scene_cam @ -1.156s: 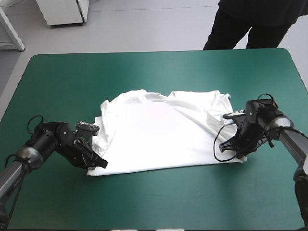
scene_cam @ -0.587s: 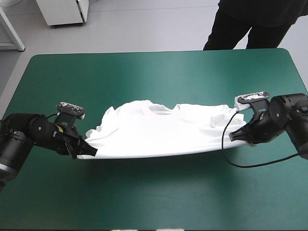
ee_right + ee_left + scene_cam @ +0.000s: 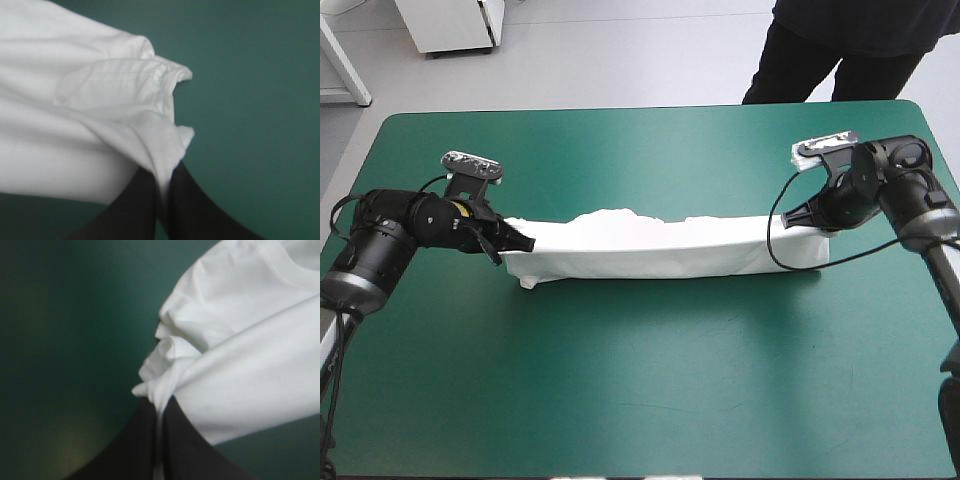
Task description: Fold the cloth
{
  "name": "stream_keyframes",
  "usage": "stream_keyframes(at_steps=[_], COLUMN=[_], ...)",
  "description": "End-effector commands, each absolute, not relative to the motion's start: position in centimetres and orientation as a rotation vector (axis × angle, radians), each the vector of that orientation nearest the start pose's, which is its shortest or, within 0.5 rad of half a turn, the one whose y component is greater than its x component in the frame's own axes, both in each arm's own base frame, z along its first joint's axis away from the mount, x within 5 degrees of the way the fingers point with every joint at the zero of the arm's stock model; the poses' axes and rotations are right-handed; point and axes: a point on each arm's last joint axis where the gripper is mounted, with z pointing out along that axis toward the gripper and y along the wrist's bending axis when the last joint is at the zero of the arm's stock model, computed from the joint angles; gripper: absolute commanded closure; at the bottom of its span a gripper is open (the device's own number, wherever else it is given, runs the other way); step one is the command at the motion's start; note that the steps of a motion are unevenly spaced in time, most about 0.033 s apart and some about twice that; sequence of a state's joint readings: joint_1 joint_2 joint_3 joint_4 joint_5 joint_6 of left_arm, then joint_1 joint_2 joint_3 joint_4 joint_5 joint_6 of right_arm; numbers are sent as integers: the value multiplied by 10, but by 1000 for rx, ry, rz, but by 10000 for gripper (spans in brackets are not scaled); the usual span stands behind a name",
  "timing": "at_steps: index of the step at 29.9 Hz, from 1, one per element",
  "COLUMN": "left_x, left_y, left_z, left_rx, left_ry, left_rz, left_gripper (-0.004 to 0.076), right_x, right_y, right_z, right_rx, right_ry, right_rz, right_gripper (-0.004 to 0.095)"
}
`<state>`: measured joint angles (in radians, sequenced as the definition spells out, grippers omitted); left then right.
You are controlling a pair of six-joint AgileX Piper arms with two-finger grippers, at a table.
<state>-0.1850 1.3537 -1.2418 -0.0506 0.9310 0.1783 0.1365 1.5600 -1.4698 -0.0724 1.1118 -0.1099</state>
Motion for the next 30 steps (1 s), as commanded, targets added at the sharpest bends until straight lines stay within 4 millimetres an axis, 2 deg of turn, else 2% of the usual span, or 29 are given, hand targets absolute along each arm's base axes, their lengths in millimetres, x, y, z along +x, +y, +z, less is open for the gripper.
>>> stream_keyframes(at_steps=[1,6,10,13,16,18,23,26,30], left_x=[293,317,338,350,357,360,360,359,358], left_y=[-57,-62,-65,-67,-69,-69,-69,-69,-67], left_z=[360,338,316,296,280,272,271,275,284], left_rx=[405,405,410,418,425,427,447,450,465], left_ry=[2377,2389,2405,2448,2490,2519,2538,2554,2585], left_rz=[-42,-41,-32,-29,-28,-29,-24,-24,-5], left_gripper=[746,746,746,746,746,746,730,647,493], right_x=[343,376,396,406,411,412,412,412,410], right_y=[38,43,46,47,48,48,50,49,41], right_z=[366,346,314,292,278,277,285,294,309], right_rx=[-342,-350,-363,-377,-382,-383,-424,-395,-366], right_ry=[2544,2559,2627,2679,2711,2714,2710,2713,2721], right_rz=[-127,-127,-123,-122,-120,-120,-94,-6,5], right_gripper=[925,925,925,925,925,925,884,743,509])
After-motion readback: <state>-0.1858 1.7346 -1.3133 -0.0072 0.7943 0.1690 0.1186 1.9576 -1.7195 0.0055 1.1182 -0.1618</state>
